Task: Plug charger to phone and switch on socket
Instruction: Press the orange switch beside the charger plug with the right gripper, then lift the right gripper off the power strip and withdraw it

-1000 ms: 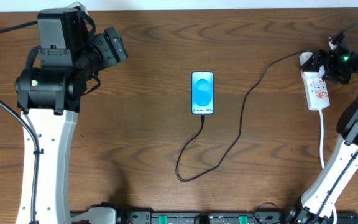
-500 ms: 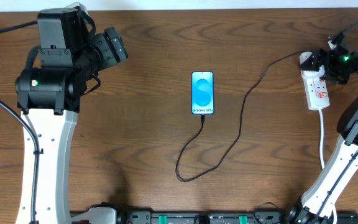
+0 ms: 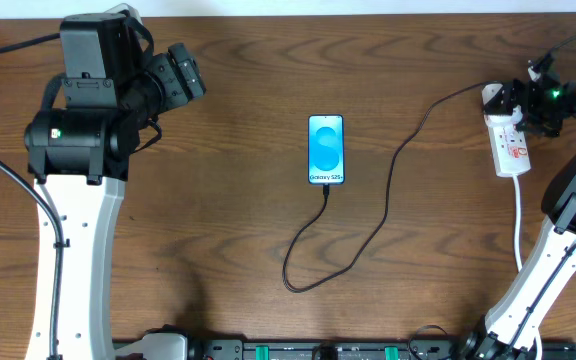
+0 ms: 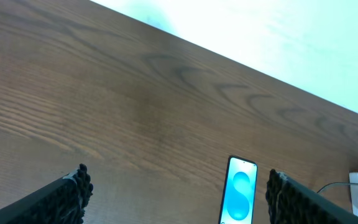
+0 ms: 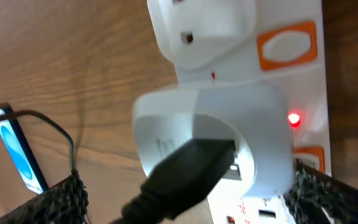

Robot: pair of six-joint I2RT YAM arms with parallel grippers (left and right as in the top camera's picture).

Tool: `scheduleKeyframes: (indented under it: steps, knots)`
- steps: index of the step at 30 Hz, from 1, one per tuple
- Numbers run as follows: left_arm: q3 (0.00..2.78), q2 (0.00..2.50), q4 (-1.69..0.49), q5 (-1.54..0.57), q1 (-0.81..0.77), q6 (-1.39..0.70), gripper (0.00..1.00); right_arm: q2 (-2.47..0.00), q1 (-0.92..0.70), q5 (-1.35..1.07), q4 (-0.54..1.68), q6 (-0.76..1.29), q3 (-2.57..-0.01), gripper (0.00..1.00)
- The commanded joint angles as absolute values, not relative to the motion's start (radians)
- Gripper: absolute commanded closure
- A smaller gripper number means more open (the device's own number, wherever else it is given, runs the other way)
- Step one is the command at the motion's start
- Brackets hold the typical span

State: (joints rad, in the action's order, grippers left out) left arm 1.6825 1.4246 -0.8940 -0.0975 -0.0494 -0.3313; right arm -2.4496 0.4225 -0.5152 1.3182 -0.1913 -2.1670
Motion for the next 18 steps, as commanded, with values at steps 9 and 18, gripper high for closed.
scheduleKeyframes:
  steps: [9,18]
  knots:
    - [1.692,1.424,-0.897,-0.078,-0.046,-0.310,0.09,-2.370,0.432,-0.341,1.430,-0.143,-2.216,0.01]
    - [1.692,1.424,-0.897,-0.078,-0.046,-0.310,0.09,-2.162,0.416,-0.342,1.463,-0.115,-2.216,0.01]
